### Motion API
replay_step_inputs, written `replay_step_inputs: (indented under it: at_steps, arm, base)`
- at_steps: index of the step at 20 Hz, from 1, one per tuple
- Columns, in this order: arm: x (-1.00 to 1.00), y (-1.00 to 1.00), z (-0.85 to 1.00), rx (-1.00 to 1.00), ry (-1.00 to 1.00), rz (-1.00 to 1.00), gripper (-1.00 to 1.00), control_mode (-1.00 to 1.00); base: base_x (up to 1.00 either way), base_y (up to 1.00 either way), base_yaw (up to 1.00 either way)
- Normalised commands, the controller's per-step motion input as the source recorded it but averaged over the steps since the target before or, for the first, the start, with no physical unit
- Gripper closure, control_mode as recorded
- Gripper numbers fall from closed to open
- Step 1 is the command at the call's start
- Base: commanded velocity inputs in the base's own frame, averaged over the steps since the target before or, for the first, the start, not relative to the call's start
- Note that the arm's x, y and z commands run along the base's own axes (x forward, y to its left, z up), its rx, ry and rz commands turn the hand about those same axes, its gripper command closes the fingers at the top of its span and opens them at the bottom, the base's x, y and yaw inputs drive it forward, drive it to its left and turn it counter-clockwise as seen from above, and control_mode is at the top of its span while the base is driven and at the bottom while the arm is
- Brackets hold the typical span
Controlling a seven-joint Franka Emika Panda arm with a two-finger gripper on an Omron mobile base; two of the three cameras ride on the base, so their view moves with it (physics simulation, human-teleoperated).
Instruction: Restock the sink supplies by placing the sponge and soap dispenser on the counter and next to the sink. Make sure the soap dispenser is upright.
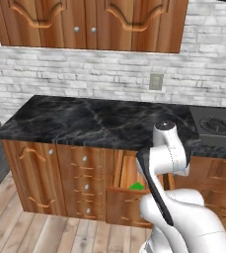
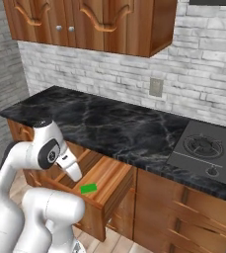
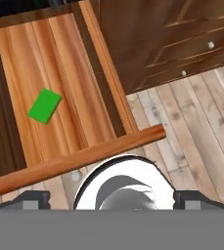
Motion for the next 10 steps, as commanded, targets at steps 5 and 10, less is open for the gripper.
replay_step_inputs:
  at_steps: [5,10]
  arm:
    - [0.47,0.26,-0.59,0.00,0.15,-0.10,-1.00,-1.00]
    - [0.12,-0.03,-0.49,0.04,0.01,-0.05,-1.00,-1.00]
  base:
    - [0.00,0.00,0.00]
    - [0.00,0.00,0.00]
